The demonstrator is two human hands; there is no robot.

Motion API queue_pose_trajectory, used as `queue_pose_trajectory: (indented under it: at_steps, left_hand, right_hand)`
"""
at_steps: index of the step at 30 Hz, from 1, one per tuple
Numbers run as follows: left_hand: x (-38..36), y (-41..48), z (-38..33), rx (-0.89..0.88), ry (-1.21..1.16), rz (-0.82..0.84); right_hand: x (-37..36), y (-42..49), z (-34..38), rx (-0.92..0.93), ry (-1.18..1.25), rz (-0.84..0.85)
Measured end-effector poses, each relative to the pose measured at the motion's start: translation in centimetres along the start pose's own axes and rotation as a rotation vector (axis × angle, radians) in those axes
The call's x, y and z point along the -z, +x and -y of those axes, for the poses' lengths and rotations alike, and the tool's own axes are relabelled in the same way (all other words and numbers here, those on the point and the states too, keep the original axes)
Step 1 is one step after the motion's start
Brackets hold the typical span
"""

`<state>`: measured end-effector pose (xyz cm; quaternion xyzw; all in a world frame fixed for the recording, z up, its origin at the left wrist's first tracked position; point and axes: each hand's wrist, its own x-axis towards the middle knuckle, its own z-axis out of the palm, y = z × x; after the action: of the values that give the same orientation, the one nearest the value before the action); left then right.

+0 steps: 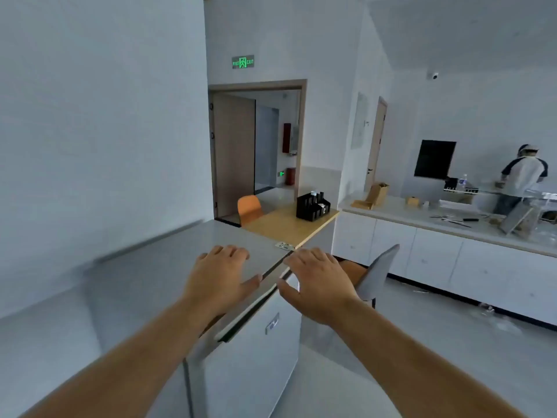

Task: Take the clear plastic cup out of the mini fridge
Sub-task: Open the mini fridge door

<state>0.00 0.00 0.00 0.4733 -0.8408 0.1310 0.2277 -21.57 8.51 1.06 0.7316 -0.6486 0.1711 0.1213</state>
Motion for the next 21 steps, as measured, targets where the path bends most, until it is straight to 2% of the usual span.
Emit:
queue_pose_trajectory:
  at_steps: [4,7,10,12,17,21]
  left_hand:
    - [-2.0,-1.3,2.9,0.057,0.003,0.055]
    - [-3.8,-2.3,4.0,0.081,-0.022,0.107]
    - [-5.3,-3.2,4.8,0.153,-0.137,0.165]
    - [-5.9,-3.4,5.1,0.218,-0.231,0.152]
    - [-6.4,-3.4,5.3,0.218,-0.213,0.101]
    - [-6.4,-3.3,5.3,0.219,-0.221,0.112]
  right_hand:
    - [-3.6,0.2,3.4,0.082,0.027,0.087]
    - [-6.0,0.1,5.3,0.149,0.068,0.090]
    - [-7.9,-0.5,6.8,0.214,0.127,0.114]
    - [-9.1,-1.0,7.5,0.196,0.207,0.088]
    - [-11.1,-2.1,8.3,0.103,0.307,-0.052]
    - [-11.5,-2.1,8.1,0.103,0.304,-0.037]
